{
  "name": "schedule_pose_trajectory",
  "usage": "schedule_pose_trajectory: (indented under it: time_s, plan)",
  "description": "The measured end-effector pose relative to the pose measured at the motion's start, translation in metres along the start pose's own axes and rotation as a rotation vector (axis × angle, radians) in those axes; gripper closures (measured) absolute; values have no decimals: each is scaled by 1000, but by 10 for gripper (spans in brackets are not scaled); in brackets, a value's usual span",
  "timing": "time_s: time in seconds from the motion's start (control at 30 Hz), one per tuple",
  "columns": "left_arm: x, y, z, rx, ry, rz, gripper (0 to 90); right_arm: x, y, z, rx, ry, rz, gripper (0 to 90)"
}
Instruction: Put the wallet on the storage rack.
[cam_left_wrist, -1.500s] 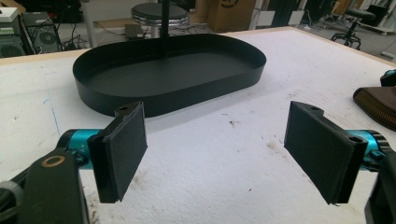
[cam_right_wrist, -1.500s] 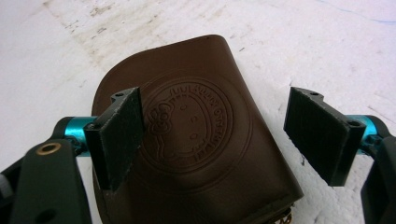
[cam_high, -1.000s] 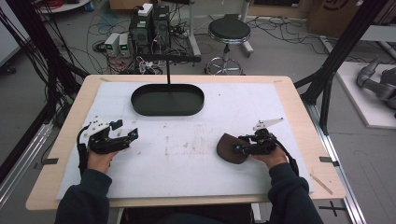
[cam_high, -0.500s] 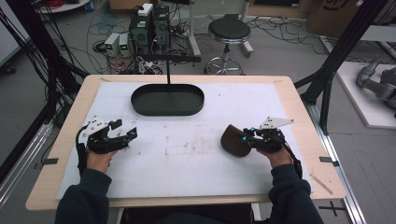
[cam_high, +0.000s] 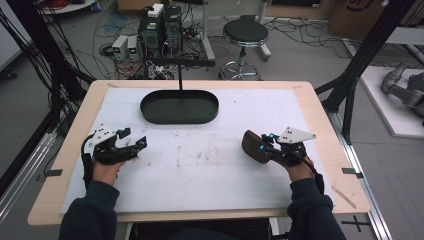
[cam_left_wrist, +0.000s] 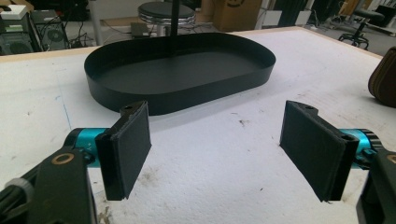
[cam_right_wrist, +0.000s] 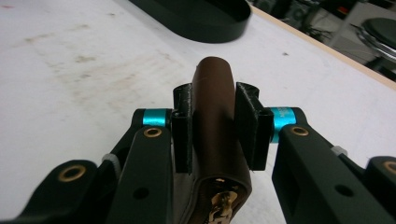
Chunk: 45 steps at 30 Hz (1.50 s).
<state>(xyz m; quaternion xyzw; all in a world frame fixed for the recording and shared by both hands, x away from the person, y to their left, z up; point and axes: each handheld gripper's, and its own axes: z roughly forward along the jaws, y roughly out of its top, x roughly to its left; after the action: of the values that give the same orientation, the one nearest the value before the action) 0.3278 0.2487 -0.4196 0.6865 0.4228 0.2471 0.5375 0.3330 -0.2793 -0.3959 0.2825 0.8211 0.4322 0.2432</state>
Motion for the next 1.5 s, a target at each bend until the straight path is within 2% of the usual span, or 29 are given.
schedule_pose_trajectory:
  time_s: [0.1,0.57,0.73,0.83,1.07,1.17,1.3,1.37,1.5]
  plan:
    - [0,0,0,4,0,2,245,4,1,-1,-6,38,-13,679]
    - [0,0,0,8,3,10,246,3,0,-4,-12,35,-4,607]
    - [1,0,-1,7,4,8,246,3,0,-4,-19,20,20,463]
    - [1,0,-1,3,4,9,246,4,0,-3,-30,36,37,416]
    - [0,0,-1,-3,-7,20,246,8,-3,9,42,64,24,336]
    - [-1,1,-1,-9,-11,32,245,8,-6,17,94,67,25,342]
    - [-2,1,-2,-14,-16,46,245,7,-8,24,150,76,37,491]
    - [-2,1,-3,-20,-19,48,245,7,-7,24,154,70,33,590]
    - [-2,1,-4,-25,-21,59,245,3,-3,23,142,74,60,628]
